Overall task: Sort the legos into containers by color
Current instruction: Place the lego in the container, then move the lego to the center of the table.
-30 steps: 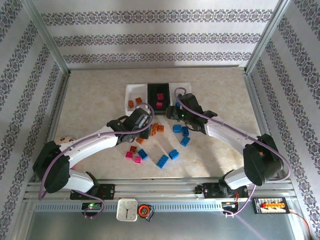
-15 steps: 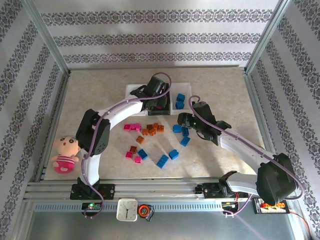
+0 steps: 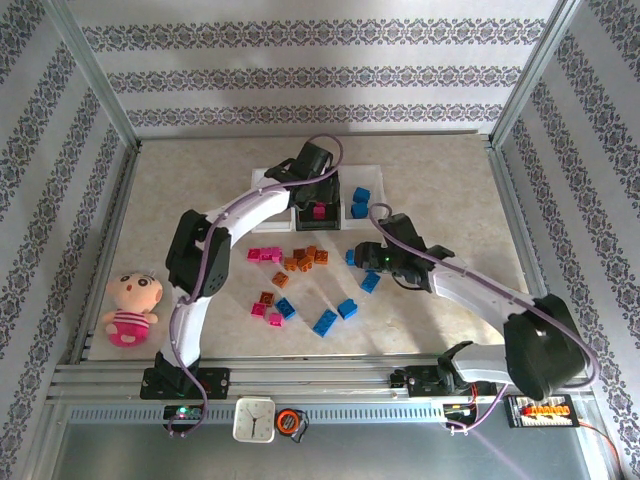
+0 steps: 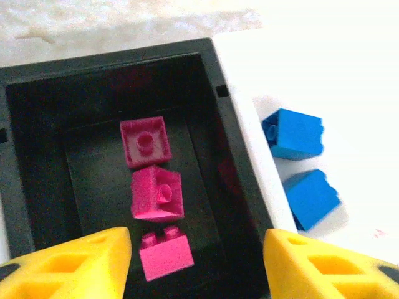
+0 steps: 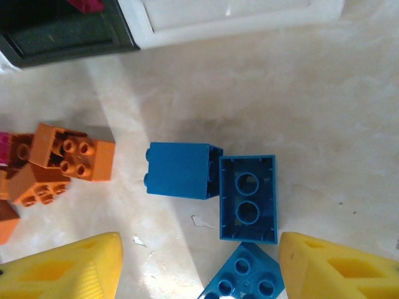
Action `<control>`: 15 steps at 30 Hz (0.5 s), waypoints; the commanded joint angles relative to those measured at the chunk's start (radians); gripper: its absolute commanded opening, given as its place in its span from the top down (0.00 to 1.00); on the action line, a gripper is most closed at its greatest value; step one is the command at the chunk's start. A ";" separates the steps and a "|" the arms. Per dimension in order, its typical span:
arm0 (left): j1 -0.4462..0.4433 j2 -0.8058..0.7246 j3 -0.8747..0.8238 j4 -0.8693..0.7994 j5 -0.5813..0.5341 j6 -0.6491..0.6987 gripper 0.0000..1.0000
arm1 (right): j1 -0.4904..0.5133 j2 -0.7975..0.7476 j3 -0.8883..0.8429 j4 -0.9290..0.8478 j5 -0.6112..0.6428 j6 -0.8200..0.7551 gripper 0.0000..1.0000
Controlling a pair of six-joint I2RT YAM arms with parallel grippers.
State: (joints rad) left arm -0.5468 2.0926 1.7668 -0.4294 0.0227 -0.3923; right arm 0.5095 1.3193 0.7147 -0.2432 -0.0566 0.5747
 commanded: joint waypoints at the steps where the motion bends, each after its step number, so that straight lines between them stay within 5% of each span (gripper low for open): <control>1: 0.004 -0.209 -0.101 0.096 0.063 -0.048 0.36 | 0.029 0.059 0.074 -0.002 -0.024 -0.051 0.33; 10: 0.004 -0.687 -0.667 0.286 0.093 -0.161 0.00 | 0.091 0.240 0.206 -0.048 0.096 -0.094 0.37; 15: 0.003 -0.893 -0.921 0.319 0.075 -0.226 0.00 | 0.125 0.292 0.251 -0.090 0.205 -0.125 0.39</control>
State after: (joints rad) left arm -0.5476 1.2606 0.9302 -0.1600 0.1040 -0.5560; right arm 0.6189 1.5902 0.9257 -0.2810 0.0528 0.4854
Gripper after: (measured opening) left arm 0.997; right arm 0.617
